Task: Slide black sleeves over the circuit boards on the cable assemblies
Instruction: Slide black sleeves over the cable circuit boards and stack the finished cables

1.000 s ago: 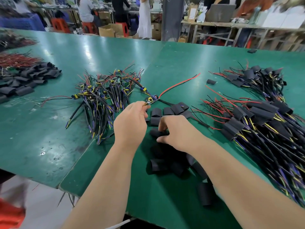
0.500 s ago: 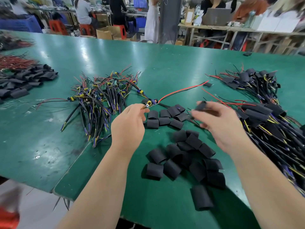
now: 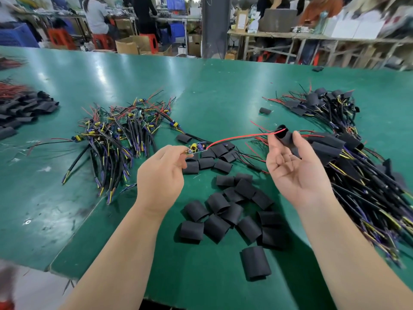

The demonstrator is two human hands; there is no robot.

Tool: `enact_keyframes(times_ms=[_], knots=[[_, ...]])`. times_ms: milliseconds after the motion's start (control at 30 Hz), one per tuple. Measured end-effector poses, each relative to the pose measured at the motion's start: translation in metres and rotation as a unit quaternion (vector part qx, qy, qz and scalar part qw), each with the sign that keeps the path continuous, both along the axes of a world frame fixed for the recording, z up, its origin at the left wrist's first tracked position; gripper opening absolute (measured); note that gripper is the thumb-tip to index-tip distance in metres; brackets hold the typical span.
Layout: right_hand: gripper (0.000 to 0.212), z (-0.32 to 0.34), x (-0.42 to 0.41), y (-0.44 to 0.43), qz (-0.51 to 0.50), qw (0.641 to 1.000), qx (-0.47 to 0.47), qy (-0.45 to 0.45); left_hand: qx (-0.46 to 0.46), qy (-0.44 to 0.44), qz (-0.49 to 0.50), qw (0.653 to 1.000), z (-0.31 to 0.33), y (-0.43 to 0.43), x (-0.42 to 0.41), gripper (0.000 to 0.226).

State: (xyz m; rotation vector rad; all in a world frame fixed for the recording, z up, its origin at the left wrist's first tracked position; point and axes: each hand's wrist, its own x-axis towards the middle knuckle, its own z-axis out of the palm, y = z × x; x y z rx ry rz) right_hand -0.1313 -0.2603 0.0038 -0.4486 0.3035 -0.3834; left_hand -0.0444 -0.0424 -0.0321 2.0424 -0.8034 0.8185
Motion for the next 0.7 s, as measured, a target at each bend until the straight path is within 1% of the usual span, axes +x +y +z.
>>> enact_keyframes(times_ms=[100,200,300,367,433,467,533,600,700], knots=[[0.022,0.001,-0.001,0.003,0.033,0.999,-0.002,-0.016,0.004,0.004,-0.007,1.000,-0.001,0.000,0.001,0.037],[0.036,0.002,-0.004,0.005,0.049,0.998,-0.014,-0.036,0.011,0.010,-0.004,1.000,-0.002,0.000,0.003,0.040],[0.037,0.003,-0.007,0.004,0.050,0.997,-0.030,-0.057,0.013,0.021,0.003,1.000,-0.003,0.000,0.004,0.040],[0.028,0.003,-0.008,0.004,0.039,0.996,-0.077,-0.040,0.022,0.030,0.011,0.999,-0.003,0.000,0.004,0.039],[0.014,0.002,-0.006,0.008,0.025,0.989,-0.146,-0.018,0.041,0.031,0.017,0.999,-0.001,-0.001,0.002,0.039],[0.012,0.001,-0.005,0.011,0.019,0.983,-0.184,-0.007,0.049,0.028,0.016,0.998,-0.001,-0.003,0.001,0.036],[0.023,-0.004,-0.001,0.021,0.016,0.970,-0.243,0.011,0.064,0.019,0.006,0.998,0.001,-0.008,-0.004,0.030],[0.033,-0.011,0.003,0.034,0.032,0.964,-0.263,0.016,0.076,0.013,-0.015,0.997,0.002,-0.013,-0.010,0.024],[0.027,-0.017,0.007,0.048,0.046,0.955,-0.293,0.009,0.079,0.013,-0.038,0.996,0.002,-0.016,-0.016,0.025]])
